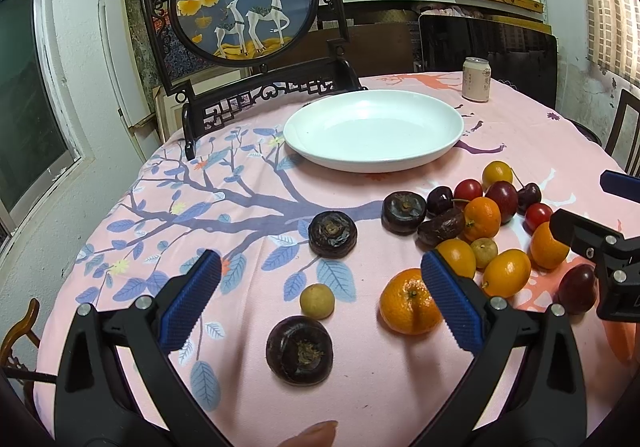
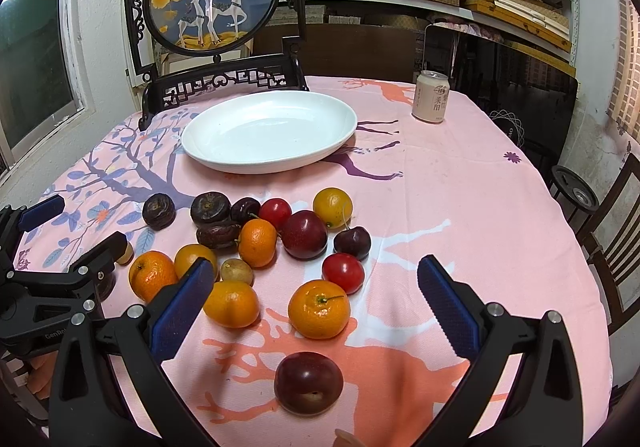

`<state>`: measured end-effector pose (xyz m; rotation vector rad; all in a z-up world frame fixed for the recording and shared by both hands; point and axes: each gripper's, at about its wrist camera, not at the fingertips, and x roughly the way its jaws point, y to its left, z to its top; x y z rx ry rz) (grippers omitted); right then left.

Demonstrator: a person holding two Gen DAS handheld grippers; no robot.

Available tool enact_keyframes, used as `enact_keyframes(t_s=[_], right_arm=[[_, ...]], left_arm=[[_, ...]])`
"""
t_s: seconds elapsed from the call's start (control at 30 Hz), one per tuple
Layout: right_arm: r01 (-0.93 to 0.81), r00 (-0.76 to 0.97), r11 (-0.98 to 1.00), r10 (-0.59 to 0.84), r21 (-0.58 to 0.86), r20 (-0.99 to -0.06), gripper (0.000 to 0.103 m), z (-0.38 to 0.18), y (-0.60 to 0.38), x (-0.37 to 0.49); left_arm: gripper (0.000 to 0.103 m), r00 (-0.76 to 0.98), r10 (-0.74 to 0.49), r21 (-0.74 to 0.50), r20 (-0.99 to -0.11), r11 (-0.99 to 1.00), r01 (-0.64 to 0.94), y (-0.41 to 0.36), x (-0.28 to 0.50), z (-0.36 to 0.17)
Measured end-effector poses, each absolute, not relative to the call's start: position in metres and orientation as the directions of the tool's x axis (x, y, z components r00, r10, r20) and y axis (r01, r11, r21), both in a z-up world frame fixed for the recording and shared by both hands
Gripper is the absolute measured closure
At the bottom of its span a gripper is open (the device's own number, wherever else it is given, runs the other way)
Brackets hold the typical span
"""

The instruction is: Organize fruits

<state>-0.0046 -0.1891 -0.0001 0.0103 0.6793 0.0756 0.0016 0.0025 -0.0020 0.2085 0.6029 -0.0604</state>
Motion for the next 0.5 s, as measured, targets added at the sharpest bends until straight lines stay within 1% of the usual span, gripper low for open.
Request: enact_keyframes(t_s=[0.5], right_arm=[[-0.066, 0.773, 0.997, 0.074, 0.035, -0.630, 0.001, -0.0012, -0.1876, -0.0040]], left_arm=[[0.002, 0.822, 0.003, 0.175, -0.570, 0.977, 0.119, 0.0031, 0.0021, -0.0020]])
